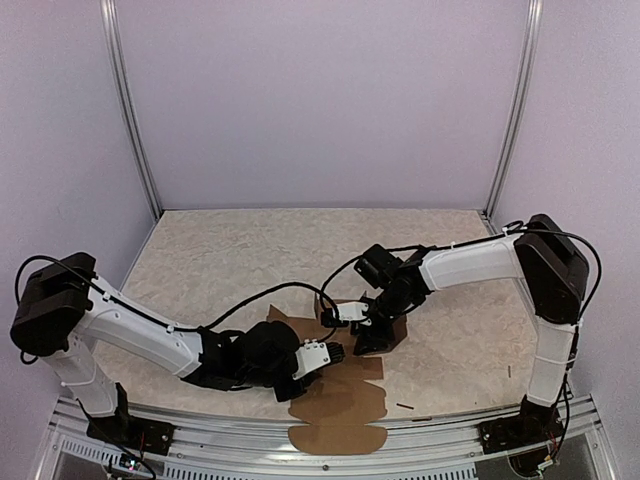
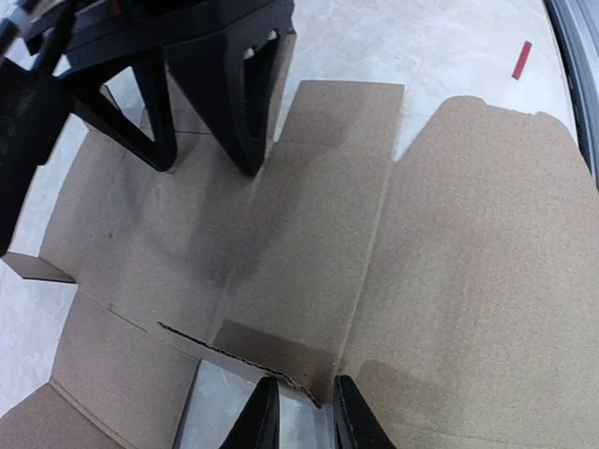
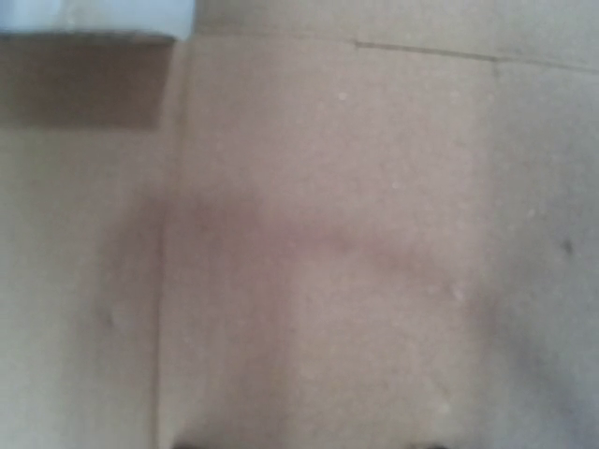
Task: Fold the paper box
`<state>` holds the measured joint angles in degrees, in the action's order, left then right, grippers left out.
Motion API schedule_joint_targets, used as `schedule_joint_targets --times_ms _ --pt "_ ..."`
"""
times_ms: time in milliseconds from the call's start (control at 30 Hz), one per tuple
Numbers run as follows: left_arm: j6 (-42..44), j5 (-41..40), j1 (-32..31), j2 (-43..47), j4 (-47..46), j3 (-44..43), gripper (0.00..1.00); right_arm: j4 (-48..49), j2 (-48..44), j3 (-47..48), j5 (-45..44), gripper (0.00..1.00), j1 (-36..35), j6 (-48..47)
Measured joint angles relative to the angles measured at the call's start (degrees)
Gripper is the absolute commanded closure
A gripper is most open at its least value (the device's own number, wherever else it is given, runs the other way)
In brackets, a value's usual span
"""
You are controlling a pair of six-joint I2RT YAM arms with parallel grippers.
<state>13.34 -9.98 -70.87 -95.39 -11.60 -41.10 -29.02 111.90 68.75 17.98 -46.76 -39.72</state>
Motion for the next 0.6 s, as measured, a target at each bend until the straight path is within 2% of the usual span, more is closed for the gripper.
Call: schedule_joint_targets --times_ms 300,600 --pt "0.0 3.4 0.2 -4.0 -0.8 -1.4 0.72 0.0 0.1 0.0 0.4 0.46 0.0 0.2" --pt "-1.3 9.5 3.5 -8.7 -1.4 -5.3 0.65 0.0 0.2 0.2 0.9 0.45 0.0 0.2"
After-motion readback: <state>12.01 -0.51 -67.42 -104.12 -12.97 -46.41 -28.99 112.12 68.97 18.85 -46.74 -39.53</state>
